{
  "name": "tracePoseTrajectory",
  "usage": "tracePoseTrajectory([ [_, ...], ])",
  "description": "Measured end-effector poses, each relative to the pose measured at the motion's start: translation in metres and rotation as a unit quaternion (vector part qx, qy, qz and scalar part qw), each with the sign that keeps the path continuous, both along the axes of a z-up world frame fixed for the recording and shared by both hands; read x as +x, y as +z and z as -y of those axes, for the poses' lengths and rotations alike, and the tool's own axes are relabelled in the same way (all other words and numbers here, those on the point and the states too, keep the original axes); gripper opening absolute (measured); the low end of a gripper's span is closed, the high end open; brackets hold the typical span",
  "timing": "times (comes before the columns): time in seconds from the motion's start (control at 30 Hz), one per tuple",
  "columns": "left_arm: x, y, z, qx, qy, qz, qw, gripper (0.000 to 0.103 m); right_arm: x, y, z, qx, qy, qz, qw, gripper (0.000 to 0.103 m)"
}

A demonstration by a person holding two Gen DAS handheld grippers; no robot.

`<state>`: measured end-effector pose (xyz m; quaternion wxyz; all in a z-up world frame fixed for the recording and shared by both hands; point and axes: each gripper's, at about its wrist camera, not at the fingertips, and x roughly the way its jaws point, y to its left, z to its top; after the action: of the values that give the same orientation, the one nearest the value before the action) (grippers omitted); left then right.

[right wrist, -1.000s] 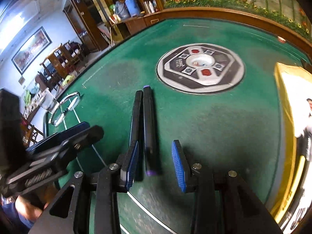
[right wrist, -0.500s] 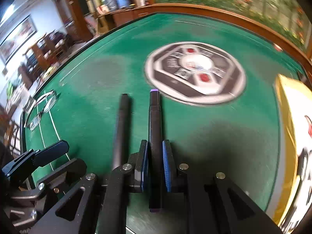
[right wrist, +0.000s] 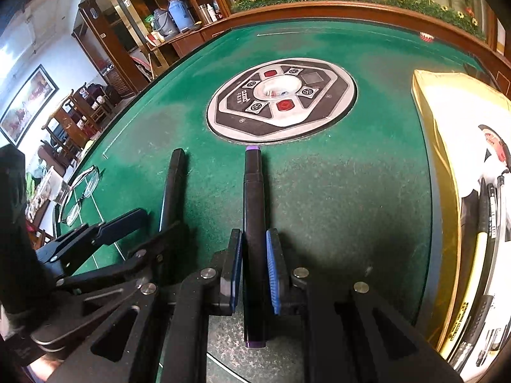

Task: Organize rigid objects
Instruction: 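Grasp a purple-capped black marker with the right tool while the left tool grasps another, then carry both black markers over the tray and lower them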

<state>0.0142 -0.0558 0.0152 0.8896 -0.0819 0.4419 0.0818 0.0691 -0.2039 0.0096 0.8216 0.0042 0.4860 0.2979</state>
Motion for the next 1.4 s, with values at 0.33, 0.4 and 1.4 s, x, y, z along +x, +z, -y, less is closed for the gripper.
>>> tracePoseTrajectory([
  [0.33, -0.003, 0.001, -0.026, -0.008, -0.016, -0.004, 0.9998, 0.015, -0.003, 0.000, -0.004, -0.006, -0.003, 0.008, 1.000, 0.014],
  [0.4, -0.002, 0.001, -0.020, 0.016, -0.028, -0.010, 0.9994, 0.016, -0.003, 0.000, -0.006, -0.010, -0.001, 0.012, 1.000, 0.014],
  [1.4, -0.018, 0.044, 0.002, -0.008, -0.047, 0.051, 0.9975, 0.015, 0.004, 0.029, 0.033, 0.074, -0.030, 0.015, 0.997, 0.014],
])
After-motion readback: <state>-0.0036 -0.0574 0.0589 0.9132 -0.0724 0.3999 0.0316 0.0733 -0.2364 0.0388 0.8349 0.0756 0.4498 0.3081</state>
